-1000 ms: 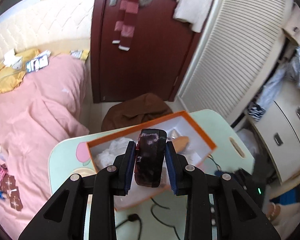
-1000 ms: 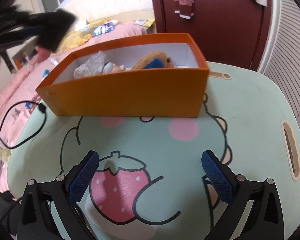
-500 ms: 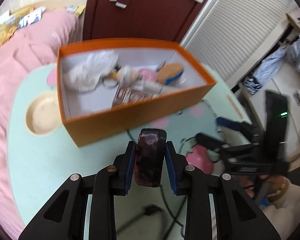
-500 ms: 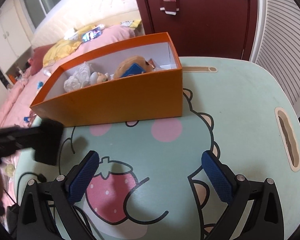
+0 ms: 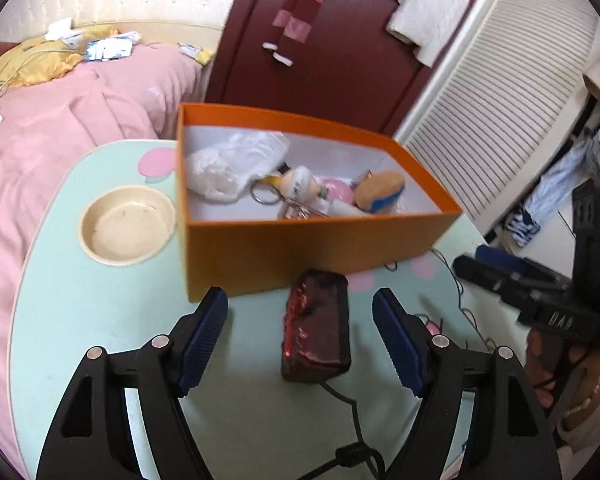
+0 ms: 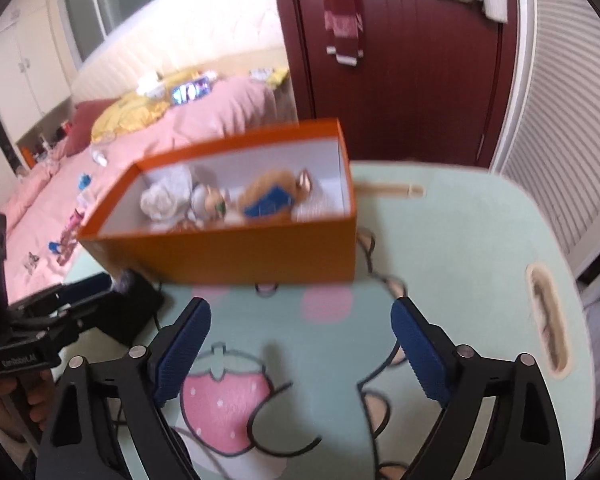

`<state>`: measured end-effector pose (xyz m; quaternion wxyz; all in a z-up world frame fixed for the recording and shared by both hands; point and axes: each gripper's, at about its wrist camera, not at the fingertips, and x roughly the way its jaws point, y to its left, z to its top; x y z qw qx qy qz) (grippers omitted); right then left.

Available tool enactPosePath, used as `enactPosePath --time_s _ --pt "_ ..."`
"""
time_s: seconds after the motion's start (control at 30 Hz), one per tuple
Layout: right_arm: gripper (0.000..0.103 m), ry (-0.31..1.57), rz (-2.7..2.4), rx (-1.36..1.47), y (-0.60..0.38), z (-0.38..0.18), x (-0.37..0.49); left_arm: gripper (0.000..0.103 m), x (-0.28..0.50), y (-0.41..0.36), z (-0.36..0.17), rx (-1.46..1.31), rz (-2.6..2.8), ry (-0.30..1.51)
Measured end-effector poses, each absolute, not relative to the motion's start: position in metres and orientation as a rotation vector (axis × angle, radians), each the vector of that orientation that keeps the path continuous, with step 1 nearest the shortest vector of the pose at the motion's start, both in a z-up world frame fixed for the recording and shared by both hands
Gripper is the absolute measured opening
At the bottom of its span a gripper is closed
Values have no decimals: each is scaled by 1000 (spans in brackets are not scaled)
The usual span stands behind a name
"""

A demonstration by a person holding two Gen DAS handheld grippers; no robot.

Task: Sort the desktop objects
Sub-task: 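Lift the dark red wallet out and set it on the table with the left gripper, then grasp the tan plush ball in the box and place it on the table with the right gripper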

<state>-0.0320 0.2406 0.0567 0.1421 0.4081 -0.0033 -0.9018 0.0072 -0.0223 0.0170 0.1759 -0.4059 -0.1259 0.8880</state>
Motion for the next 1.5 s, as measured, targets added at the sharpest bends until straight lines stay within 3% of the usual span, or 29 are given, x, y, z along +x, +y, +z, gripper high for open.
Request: enactPosePath --time_s 0.23,0.33,0.5,0.6,0.67,1.1,1.5 --pt "87 -41 -2539 1095 226 98 -75 75 8 -23 18 -1131 2541 -373" --pt "74 1 -2487 1191 203 99 -106 75 7 -27 19 -1127 2548 -390" --pt "68 222 -2440 1440 168 68 -145 75 6 -31 18 -1127 2543 -425" --pt "48 249 -2359 1612 164 45 -158 75 5 -31 18 -1128 2541 -431" --pt "46 267 -2382 1578 164 47 -157 75 5 -31 18 -1129 2544 -431" --pt "45 -89 -2339 1153 197 112 -91 75 5 -37 18 -1118 2559 -478" --pt "45 -48 -2272 1242 200 56 -27 75 4 -49 17 -1116 2586 -546"
